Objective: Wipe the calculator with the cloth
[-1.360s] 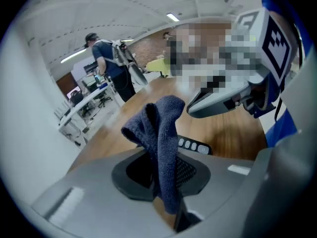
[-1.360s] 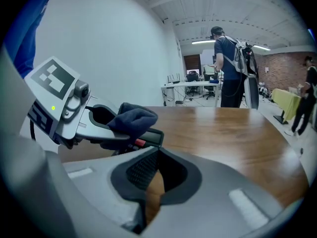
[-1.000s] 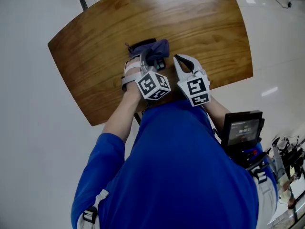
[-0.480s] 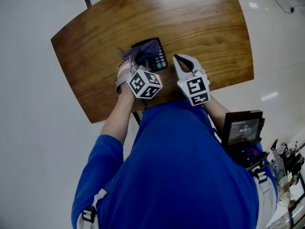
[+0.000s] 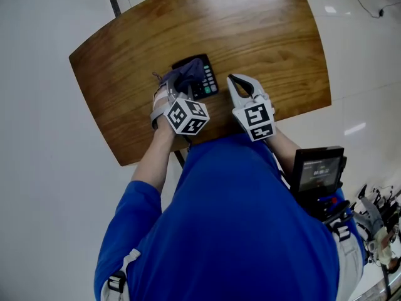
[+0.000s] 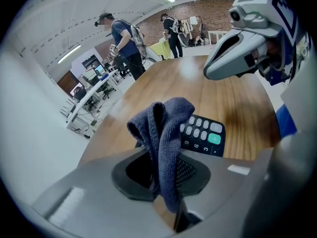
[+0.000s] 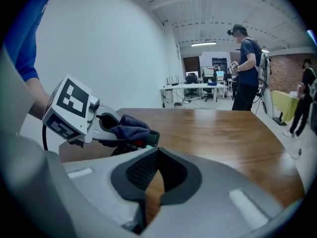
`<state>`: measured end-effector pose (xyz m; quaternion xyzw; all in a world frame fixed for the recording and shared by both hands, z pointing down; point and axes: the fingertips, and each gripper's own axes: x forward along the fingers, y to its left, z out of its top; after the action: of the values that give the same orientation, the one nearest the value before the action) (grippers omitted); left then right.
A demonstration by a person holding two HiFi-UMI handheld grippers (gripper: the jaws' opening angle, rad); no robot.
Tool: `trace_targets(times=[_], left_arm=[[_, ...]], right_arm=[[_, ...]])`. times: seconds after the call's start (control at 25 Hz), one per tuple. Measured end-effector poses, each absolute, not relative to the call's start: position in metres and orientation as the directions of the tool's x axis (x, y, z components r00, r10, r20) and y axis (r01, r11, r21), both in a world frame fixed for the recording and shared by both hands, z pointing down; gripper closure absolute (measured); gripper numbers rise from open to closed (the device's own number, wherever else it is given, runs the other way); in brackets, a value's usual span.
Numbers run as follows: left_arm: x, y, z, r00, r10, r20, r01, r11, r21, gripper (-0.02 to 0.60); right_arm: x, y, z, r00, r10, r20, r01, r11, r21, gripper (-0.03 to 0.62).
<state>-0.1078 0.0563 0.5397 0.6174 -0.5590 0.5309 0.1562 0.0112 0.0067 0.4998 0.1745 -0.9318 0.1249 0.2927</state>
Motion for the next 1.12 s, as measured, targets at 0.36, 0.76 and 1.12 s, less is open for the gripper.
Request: trace_targets(times=[0.36,0.76,1.12], left_arm=[[-0.037,0.02,0.556,-0.076,-0.556,0.827,-0.764,-0.501,-0.407,0.518],[-0.054,0.03,0.565,-0.1,-0.522,0.847,-0.799,-0.465,-0.38,0.518],[-0.097,0.063,0.561,-0.167,-0.486,0.858,-0.834,-0.395,-0.386,0.518]], right_arm=[[0.039,-0.009,0.511,-0.736,-0.305,0.604,-0.454,0.885,-0.105,0.593],[0.036,-0.008,0.51,-0.741,-0.295,0.603,-0.436,0.894,-0.099,0.592],[0.017,-0.002,0.501,-0.761,-0.267,0.591,-0.397,0.912,-0.1,0.592]])
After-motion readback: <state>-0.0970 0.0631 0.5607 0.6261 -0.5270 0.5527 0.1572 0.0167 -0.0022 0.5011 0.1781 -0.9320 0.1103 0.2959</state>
